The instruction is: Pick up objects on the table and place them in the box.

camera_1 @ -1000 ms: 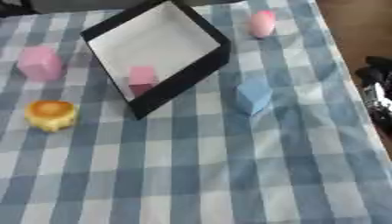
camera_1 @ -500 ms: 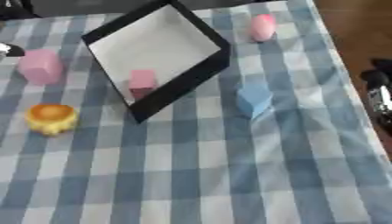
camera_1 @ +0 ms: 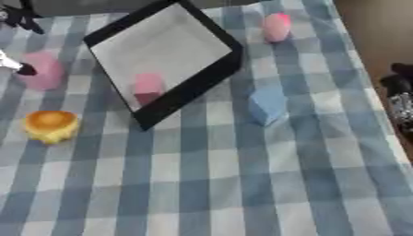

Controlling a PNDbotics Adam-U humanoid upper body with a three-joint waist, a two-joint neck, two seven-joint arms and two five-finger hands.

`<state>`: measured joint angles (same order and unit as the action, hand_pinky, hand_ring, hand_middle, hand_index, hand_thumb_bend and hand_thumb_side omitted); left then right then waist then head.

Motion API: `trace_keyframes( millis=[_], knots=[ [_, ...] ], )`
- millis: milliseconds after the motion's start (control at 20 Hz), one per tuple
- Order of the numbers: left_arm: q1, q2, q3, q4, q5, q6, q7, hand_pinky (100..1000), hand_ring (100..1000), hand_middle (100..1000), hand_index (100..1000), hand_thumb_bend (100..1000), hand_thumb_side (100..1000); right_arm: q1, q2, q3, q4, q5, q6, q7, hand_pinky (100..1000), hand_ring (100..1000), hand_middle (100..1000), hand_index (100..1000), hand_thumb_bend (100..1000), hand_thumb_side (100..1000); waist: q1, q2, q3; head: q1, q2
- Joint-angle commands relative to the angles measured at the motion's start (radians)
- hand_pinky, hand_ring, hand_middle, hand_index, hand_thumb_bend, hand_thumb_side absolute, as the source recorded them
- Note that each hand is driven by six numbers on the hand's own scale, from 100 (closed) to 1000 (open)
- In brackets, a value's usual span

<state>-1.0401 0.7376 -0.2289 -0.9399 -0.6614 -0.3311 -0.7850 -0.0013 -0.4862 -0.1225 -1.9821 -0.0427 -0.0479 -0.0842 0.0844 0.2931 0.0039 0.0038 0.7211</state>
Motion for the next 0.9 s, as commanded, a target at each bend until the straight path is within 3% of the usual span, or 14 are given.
trace_keyframes(
  millis=[50, 350, 900],
  knots=[
    [-0.023, 0.021, 0.011, 0.006, -0.026, -0.133, -0.122, 944, 926, 855, 903, 606, 414, -0.008, -0.007, -0.004, -0.018, 0.010, 0.005, -0.001, 841, 779, 646, 800, 100, 600, 0.010, 0.001, -0.003, 0.003, -0.017],
    [-0.026, 0.013, 0.029, 0.025, -0.075, -0.129, -0.122, 951, 932, 856, 905, 654, 389, -0.010, 0.006, -0.001, -0.018, 0.024, 0.016, 0.001, 841, 778, 645, 800, 100, 608, 0.010, 0.009, -0.007, 0.007, -0.020],
    [-0.027, -0.004, 0.065, 0.058, -0.132, -0.113, -0.101, 941, 921, 842, 900, 626, 353, -0.009, 0.024, 0.007, -0.018, 0.049, 0.027, 0.004, 841, 778, 644, 799, 100, 617, 0.004, 0.023, -0.013, 0.029, -0.030]
  ],
)
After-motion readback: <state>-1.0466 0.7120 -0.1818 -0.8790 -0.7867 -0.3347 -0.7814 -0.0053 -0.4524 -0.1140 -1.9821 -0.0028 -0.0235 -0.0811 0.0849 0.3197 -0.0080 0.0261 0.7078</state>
